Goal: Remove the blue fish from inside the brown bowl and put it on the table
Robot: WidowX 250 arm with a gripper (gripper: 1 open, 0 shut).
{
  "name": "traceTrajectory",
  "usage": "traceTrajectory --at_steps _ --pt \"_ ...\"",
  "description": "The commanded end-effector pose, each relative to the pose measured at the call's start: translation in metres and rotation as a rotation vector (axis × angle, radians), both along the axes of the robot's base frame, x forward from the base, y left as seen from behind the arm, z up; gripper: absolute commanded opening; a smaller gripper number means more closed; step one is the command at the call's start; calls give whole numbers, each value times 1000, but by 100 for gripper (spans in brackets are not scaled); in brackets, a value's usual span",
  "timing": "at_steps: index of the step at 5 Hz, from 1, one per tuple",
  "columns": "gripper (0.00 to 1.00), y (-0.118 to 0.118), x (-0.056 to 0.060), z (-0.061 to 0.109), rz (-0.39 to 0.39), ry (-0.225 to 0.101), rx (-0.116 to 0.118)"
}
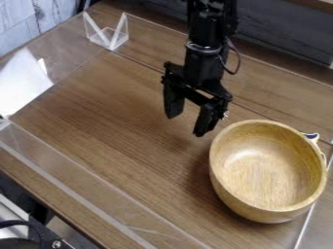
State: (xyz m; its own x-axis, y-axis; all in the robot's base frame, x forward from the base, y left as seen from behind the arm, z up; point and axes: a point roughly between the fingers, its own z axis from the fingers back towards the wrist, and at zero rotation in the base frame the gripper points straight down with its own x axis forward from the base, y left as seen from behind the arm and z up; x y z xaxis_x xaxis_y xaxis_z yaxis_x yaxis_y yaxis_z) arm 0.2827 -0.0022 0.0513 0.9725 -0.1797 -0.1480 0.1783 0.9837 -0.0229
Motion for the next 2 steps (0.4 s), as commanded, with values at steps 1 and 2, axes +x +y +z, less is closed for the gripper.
traceTrajectory --at_steps 1,2 --pt "100 1 6 19 2 -89 0" --pt "100 2 5 16 2 -87 -1"
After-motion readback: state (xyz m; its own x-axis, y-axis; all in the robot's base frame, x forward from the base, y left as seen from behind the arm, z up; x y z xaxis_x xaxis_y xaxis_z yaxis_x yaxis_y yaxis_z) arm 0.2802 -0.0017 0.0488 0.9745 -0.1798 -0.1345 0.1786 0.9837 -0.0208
